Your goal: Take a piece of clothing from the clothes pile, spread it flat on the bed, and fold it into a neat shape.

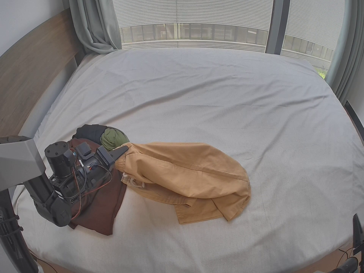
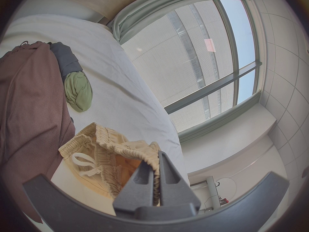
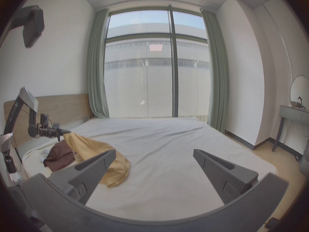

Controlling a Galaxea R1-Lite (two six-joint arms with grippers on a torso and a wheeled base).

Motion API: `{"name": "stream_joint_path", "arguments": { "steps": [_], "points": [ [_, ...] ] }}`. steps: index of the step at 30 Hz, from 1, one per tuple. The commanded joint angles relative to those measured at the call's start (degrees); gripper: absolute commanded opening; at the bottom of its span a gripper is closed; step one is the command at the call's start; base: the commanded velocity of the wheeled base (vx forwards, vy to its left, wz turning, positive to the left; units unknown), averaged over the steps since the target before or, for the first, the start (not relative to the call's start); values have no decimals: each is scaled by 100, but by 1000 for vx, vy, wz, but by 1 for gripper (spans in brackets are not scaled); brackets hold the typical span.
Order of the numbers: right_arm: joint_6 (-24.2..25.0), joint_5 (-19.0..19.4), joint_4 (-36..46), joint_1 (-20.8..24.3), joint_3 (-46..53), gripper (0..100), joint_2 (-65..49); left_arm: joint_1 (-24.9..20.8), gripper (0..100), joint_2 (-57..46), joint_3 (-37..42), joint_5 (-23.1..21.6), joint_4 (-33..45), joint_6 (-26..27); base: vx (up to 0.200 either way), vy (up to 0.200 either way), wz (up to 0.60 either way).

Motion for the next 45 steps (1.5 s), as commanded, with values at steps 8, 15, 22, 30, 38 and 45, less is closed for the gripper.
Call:
{"name": "stream_joint_path", "arguments": {
  "steps": [8, 15, 22, 30, 38, 45],
  "points": [
    [52, 300, -204, 1191, -1740, 100, 2428, -14, 0, -29, -32, 17, -3, 4, 0, 0, 0],
    [676, 502, -476, 1613, -2663, 100, 3975, -14, 0, -55, -41, 17, -3, 4, 0, 0, 0],
    [694, 528, -1680, 1930, -2742, 100, 5372, -23, 0, -55, -32, 26, -12, 4, 0, 0, 0],
    [984, 695, -2480, 2026, -2733, 100, 6479, -14, 0, -64, -24, 17, -12, 4, 0, 0, 0],
    [2012, 1152, -2902, 1982, -2443, 100, 7411, -23, 0, -38, -32, 17, -12, 4, 0, 0, 0],
    [2109, 1337, -3280, 1974, -2285, 100, 7930, -14, 0, -3, -50, 17, -12, 4, 0, 0, 0]
  ]
}}
